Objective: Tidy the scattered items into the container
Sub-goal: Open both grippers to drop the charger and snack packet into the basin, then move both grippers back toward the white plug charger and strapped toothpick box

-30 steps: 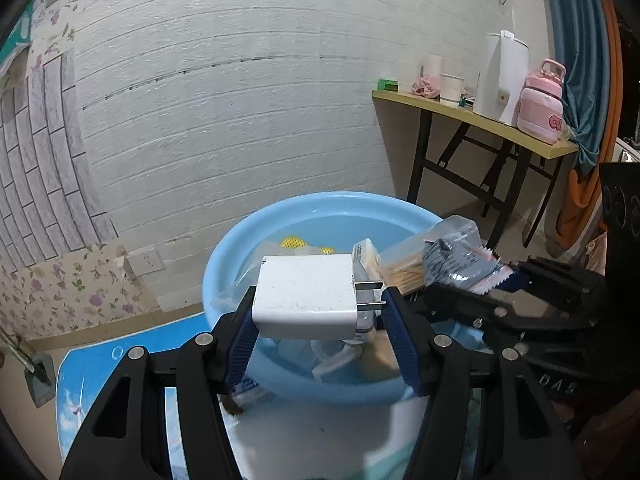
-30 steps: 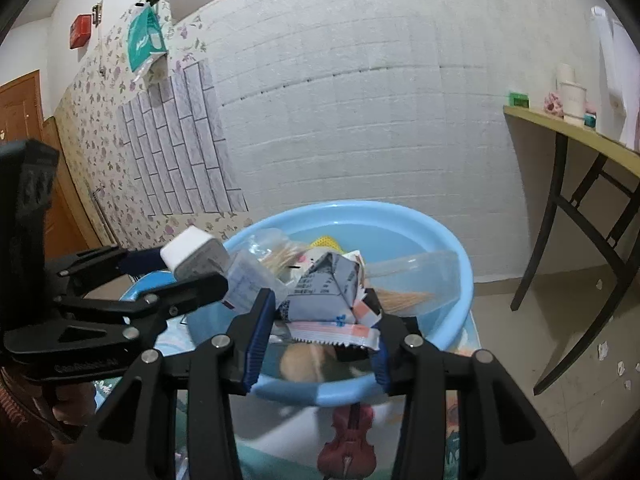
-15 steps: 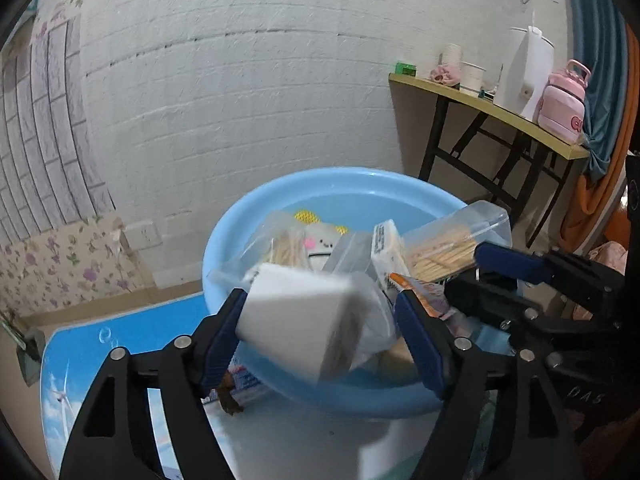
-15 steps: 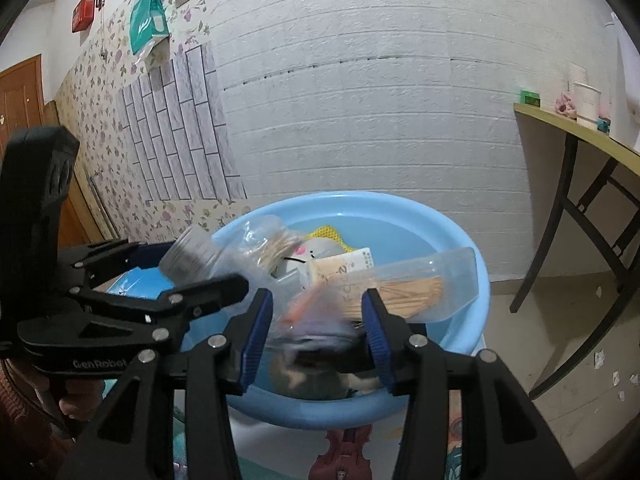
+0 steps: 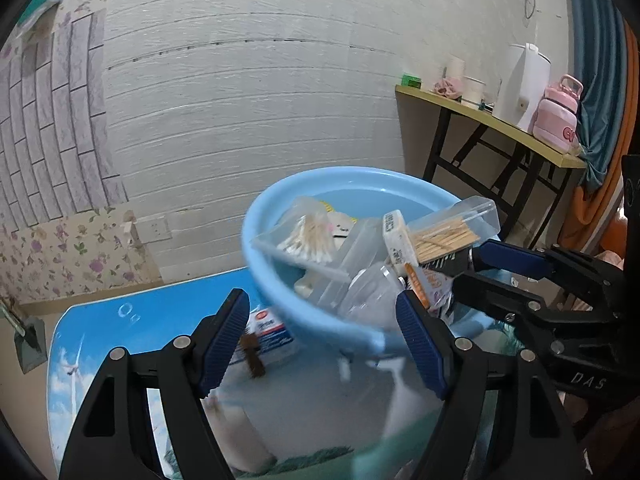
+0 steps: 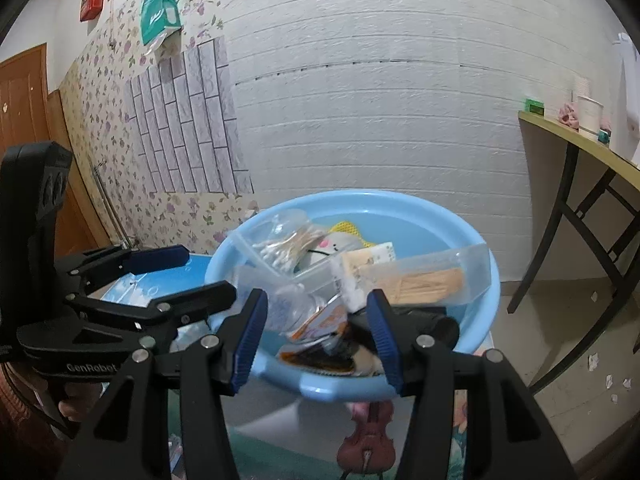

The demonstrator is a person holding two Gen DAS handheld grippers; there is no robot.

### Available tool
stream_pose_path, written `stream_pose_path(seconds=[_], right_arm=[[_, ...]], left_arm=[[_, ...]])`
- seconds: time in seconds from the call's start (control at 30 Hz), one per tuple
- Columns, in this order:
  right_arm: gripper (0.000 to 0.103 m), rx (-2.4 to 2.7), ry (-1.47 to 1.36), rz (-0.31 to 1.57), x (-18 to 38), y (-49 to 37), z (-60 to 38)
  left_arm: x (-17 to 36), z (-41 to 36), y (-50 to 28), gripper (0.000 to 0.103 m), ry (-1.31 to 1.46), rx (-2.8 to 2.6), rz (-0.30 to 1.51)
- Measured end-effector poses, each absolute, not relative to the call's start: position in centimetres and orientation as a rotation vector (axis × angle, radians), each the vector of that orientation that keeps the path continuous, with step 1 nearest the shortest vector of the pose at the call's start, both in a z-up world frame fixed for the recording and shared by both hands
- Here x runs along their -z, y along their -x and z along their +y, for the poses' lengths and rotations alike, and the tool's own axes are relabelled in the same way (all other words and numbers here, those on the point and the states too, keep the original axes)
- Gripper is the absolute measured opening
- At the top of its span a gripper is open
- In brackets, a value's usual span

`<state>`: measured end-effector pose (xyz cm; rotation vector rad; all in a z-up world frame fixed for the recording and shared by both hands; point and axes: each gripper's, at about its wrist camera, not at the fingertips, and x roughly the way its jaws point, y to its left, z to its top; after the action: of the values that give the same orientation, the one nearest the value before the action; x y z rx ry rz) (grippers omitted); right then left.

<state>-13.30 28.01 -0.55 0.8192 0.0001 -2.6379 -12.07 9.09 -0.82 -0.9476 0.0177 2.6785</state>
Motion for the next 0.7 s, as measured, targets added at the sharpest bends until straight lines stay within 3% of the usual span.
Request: stream_pose_path(seconds=[0.3, 0.47, 0.7], right_arm=[[0.051, 2.627, -0.818, 0.037, 0.4, 11.3, 27.3], [0.051, 2.595, -0.826, 0.041, 0.6, 10.6, 26.4], [0.051, 2.529, -0.825, 0.068, 0.9, 9.8, 24.0]], left_arm=[[2.8, 2.7, 7.7, 0.076, 1.035, -2.758, -0.02], [4.3, -1.1, 4.4, 0.087, 1.101, -2.807, -0.052], [5.9, -4.8, 4.0, 0.089, 1.194, -2.867, -0.129]])
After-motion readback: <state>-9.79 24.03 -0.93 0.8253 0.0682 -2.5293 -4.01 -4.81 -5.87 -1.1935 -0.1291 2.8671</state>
